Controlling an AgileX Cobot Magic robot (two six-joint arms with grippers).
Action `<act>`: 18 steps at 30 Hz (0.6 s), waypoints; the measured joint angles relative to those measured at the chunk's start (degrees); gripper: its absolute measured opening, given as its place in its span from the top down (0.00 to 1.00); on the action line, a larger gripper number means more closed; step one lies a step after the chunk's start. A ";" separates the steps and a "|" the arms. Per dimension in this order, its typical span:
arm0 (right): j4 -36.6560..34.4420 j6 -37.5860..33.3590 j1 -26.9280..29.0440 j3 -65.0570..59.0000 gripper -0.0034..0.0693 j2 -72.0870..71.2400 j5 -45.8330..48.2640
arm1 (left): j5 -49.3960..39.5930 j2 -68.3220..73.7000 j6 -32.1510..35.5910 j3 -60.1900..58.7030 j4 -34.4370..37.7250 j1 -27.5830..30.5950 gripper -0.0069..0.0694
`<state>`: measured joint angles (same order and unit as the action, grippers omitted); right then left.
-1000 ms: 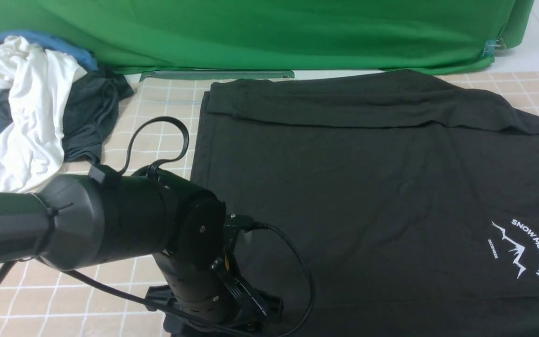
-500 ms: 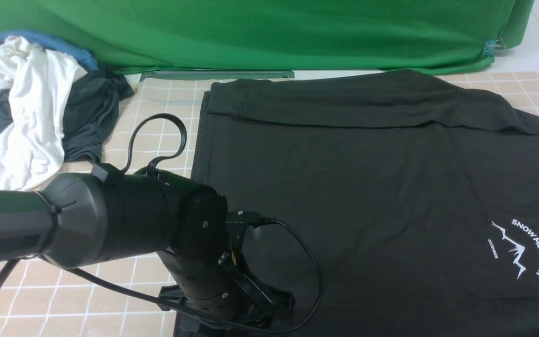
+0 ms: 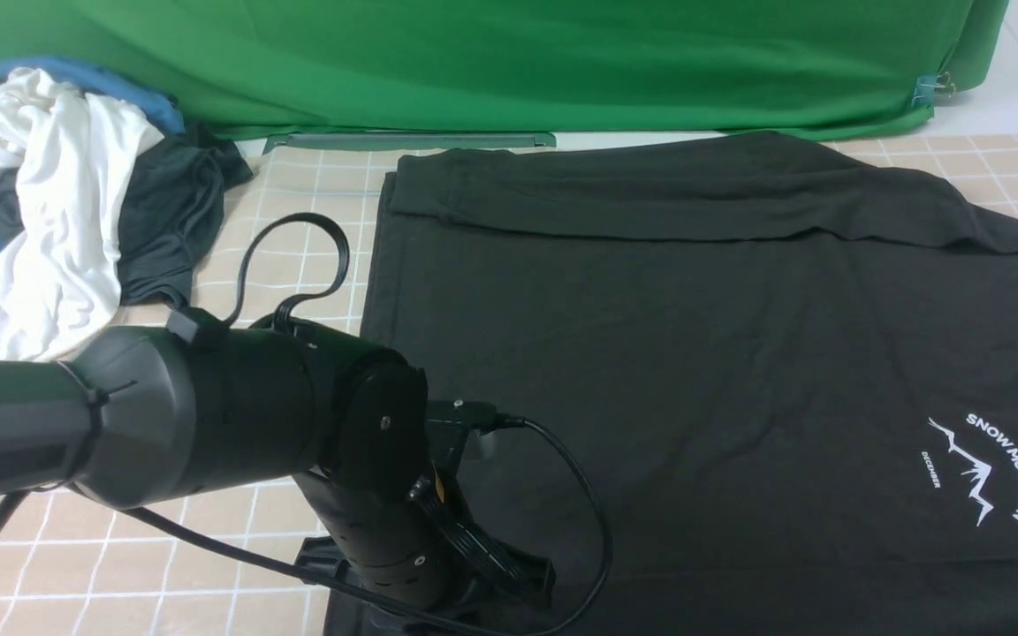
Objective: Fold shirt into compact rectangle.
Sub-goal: 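Fold the left side of the black T-shirt inward over its body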
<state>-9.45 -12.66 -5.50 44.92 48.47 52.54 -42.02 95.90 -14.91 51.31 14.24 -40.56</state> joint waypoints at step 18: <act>0.00 0.00 0.00 0.00 0.88 -0.19 -0.58 | -4.10 -6.75 -0.70 17.44 -7.21 10.76 0.87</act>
<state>-9.45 -12.66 -5.50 44.92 48.28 51.96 -46.13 89.15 -15.62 68.74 7.03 -29.79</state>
